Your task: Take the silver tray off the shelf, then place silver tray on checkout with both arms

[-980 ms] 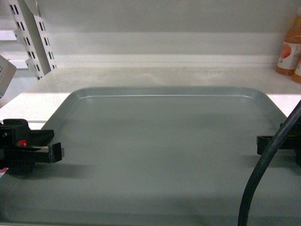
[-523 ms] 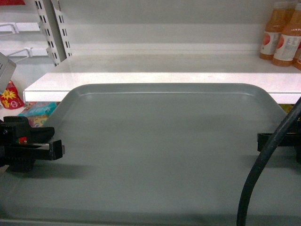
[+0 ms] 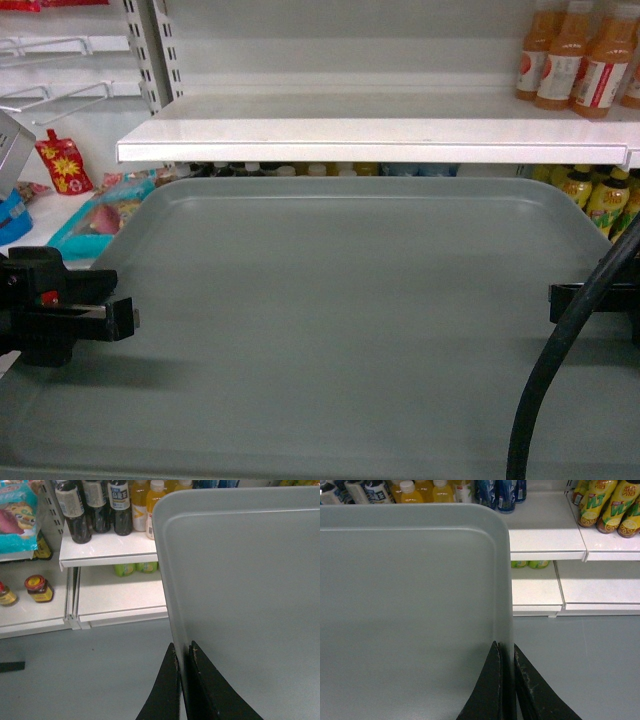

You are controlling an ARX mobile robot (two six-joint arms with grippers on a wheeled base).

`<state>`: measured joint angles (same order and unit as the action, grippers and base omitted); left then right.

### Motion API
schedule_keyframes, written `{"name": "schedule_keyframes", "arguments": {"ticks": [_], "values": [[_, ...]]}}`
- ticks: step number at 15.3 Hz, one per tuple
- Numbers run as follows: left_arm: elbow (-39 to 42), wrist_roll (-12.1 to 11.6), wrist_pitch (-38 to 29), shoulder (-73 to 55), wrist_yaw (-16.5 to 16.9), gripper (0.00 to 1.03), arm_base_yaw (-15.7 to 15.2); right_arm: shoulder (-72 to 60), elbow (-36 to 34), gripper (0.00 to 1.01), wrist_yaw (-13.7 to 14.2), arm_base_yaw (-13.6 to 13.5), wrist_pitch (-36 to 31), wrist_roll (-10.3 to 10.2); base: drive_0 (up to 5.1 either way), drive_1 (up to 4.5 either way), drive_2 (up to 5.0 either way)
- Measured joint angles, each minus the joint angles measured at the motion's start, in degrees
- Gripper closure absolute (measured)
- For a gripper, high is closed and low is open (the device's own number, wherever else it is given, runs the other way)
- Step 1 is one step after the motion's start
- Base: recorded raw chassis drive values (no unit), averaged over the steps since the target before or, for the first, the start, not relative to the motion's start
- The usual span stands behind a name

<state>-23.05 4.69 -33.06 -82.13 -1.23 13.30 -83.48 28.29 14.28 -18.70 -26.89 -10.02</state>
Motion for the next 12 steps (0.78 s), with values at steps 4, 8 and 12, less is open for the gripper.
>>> {"name": "schedule_keyframes", "arguments": {"ticks": [4, 8, 12], "values": [[0.0, -0.09, 0.09, 0.04, 0.02, 1.0, 0.09, 0.0, -0.02, 0.98, 0.07, -0.04, 0.02, 0.0, 0.1, -4.05, 4.3], [-0.02, -0.15, 0.2, 0.0, 0.04, 1.0, 0.0, 0.0, 0.0, 0.98, 0.04, -0.04, 0.07, 0.0, 0.1, -4.05, 4.3], [0.0, -0.2, 0.09, 0.02, 0.02, 1.0, -0.02, 0.07, -0.07, 0.98, 0.07, -0.04, -0.35, 0.0, 0.1, -4.05, 4.3]]}}
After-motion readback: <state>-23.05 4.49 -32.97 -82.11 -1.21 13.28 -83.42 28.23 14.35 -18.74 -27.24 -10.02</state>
